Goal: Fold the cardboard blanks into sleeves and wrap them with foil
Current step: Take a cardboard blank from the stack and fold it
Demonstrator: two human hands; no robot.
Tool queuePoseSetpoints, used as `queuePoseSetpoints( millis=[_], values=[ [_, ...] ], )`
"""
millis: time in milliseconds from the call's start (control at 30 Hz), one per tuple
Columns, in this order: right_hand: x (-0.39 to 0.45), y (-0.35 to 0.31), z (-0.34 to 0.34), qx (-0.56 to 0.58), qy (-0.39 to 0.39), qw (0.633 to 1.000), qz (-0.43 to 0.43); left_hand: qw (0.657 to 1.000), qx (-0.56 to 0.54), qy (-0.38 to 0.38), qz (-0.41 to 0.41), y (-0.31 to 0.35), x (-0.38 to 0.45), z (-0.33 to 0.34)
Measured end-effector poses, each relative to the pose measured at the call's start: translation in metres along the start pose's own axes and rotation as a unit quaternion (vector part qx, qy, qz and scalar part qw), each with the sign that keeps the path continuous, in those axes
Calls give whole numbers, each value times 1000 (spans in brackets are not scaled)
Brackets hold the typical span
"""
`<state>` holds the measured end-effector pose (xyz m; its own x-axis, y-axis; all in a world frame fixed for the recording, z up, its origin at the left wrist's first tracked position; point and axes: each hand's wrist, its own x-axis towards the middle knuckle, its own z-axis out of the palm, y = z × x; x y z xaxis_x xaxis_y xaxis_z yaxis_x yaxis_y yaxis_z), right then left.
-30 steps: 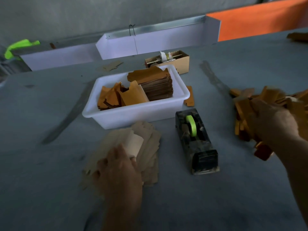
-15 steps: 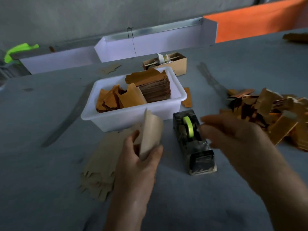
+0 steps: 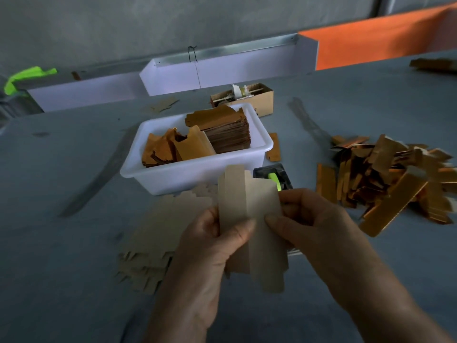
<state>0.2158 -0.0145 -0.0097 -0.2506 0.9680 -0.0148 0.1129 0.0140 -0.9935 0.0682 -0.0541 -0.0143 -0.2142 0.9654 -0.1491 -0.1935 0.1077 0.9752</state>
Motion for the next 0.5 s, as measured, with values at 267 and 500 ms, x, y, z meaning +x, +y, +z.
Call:
queuePoseSetpoints(
  millis=[267,500],
  values=[
    [-2,2,-1,-102,50,993,-39,994,84,61,20,-12,5,7],
    [-7,2,11,-92,43,993,-63,980,157,120,38,-14,2,22]
  ],
)
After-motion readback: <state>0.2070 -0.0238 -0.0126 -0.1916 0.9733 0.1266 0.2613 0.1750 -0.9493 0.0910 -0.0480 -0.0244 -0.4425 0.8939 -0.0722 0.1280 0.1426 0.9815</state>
